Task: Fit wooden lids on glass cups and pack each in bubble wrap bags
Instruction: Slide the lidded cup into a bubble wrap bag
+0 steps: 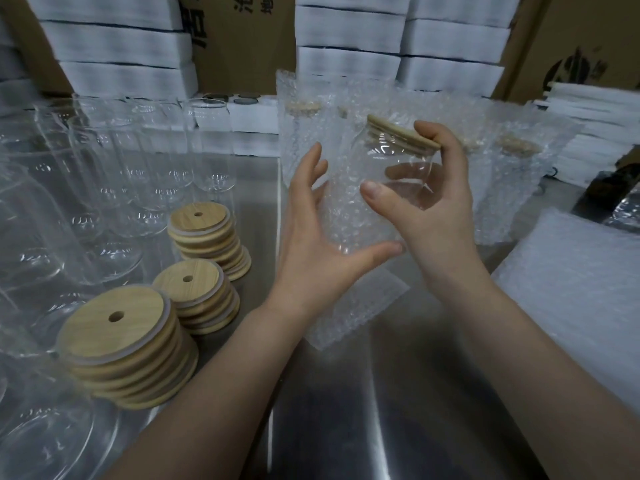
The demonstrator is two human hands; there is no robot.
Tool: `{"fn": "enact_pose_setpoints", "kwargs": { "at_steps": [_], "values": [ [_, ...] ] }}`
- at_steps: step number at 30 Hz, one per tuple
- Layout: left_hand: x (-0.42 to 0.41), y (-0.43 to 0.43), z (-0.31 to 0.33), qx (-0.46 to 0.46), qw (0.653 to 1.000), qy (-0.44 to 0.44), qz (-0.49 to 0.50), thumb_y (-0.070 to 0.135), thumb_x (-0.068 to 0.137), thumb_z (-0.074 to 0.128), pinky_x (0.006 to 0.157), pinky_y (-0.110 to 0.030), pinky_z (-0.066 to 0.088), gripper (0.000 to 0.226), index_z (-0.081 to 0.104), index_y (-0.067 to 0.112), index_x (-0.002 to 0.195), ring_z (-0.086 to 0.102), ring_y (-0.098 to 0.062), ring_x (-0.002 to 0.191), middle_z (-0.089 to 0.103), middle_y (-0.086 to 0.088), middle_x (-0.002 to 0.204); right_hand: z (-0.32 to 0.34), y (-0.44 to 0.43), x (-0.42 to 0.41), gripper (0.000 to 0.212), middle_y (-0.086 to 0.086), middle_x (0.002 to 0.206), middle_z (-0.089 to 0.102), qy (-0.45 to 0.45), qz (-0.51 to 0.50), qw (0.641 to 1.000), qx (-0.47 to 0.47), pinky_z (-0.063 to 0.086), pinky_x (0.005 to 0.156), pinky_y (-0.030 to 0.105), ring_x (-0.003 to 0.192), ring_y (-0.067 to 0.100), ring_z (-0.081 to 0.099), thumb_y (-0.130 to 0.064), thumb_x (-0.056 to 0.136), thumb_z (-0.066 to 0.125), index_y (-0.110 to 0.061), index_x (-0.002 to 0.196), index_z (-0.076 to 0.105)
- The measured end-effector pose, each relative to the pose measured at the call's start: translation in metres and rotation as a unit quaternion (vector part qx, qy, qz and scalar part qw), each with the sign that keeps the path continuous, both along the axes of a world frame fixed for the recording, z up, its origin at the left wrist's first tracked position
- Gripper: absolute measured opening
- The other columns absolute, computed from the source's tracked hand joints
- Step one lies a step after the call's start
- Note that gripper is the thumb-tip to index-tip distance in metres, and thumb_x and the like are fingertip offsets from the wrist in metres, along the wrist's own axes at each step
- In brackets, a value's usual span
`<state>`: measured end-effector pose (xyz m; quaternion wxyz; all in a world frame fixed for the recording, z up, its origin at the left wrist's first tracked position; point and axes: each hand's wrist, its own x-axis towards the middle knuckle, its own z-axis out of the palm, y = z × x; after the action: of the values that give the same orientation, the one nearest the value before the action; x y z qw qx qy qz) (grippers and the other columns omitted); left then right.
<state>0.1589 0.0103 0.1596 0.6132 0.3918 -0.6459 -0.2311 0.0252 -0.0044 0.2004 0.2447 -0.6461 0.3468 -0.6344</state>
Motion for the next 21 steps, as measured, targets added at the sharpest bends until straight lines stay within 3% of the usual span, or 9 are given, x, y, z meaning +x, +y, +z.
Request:
{"fn": "enact_pose_setpoints", "kwargs": {
  "at_steps": [3, 6, 8, 10, 13, 17, 21],
  "values": [
    [0.005, -0.004, -0.004, 0.044, 0.996, -0.068, -0.047, 0.058, 0.047, 0.084, 0.109, -0.009, 0.021, 0.133, -0.003, 0.05, 0.147, 0.017, 0.004, 0.144, 0.014, 0.009, 0.158, 0.002, -0.002, -0.004, 0.072, 0.004, 0.133, 0.051, -0.019, -0.034, 0.999, -0.029, 0.052, 0.088, 0.025, 0.108, 0.013, 0.058, -0.027, 0.076, 0.081, -0.025, 0.136, 0.042],
    [0.011, -0.011, -0.012, 0.093, 0.989, -0.078, -0.088, 0.053, 0.044, 0.089, 0.111, -0.018, 0.023, 0.14, -0.005, 0.051, 0.147, 0.018, 0.003, 0.144, 0.018, 0.01, 0.156, 0.004, -0.004, -0.008, 0.077, -0.001, 0.136, 0.048, -0.046, -0.073, 0.995, -0.05, 0.052, 0.094, 0.034, 0.112, 0.017, 0.057, -0.03, 0.077, 0.08, -0.024, 0.142, 0.038],
    [0.013, -0.016, -0.018, 0.107, 0.985, -0.081, -0.105, 0.039, 0.049, 0.096, 0.11, -0.015, 0.03, 0.134, 0.006, 0.045, 0.148, 0.029, 0.011, 0.137, 0.032, 0.02, 0.148, 0.005, -0.003, -0.01, 0.079, 0.0, 0.137, 0.048, -0.061, -0.087, 0.993, -0.052, 0.052, 0.096, 0.036, 0.114, 0.017, 0.057, -0.033, 0.077, 0.08, -0.024, 0.143, 0.037],
    [0.014, -0.019, -0.022, 0.103, 0.988, -0.079, -0.085, 0.03, 0.057, 0.095, 0.096, -0.002, 0.035, 0.108, 0.029, 0.045, 0.14, 0.041, 0.02, 0.123, 0.046, 0.035, 0.131, 0.005, -0.002, -0.01, 0.081, -0.003, 0.137, 0.049, -0.059, -0.097, 0.992, -0.052, 0.051, 0.097, 0.036, 0.115, 0.014, 0.057, -0.036, 0.077, 0.079, -0.026, 0.144, 0.036],
    [0.014, -0.02, -0.024, 0.106, 0.992, -0.055, -0.044, 0.031, 0.063, 0.092, 0.09, -0.002, 0.039, 0.083, 0.046, 0.044, 0.13, 0.052, 0.016, 0.114, 0.059, 0.033, 0.12, 0.004, -0.001, -0.007, 0.083, -0.015, 0.135, 0.047, -0.033, -0.101, 0.993, -0.058, 0.05, 0.096, 0.035, 0.115, 0.011, 0.057, -0.037, 0.078, 0.079, -0.025, 0.147, 0.035],
    [0.012, -0.018, -0.021, 0.098, 0.994, -0.036, -0.014, 0.036, 0.064, 0.091, 0.093, -0.003, 0.039, 0.085, 0.049, 0.028, 0.137, 0.053, 0.014, 0.114, 0.061, 0.025, 0.122, 0.003, 0.001, -0.005, 0.087, -0.007, 0.141, 0.047, -0.008, -0.092, 0.994, -0.064, 0.051, 0.094, 0.035, 0.119, 0.013, 0.056, -0.037, 0.078, 0.081, -0.023, 0.149, 0.033],
    [0.01, -0.014, -0.018, 0.106, 0.994, -0.033, -0.004, 0.045, 0.065, 0.088, 0.105, -0.019, 0.041, 0.093, 0.043, 0.024, 0.144, 0.051, 0.004, 0.125, 0.057, 0.015, 0.135, 0.003, 0.003, -0.003, 0.087, -0.009, 0.143, 0.046, 0.006, -0.092, 0.993, -0.08, 0.049, 0.099, 0.039, 0.121, 0.013, 0.055, -0.036, 0.078, 0.082, -0.021, 0.149, 0.034]
  ]
}}
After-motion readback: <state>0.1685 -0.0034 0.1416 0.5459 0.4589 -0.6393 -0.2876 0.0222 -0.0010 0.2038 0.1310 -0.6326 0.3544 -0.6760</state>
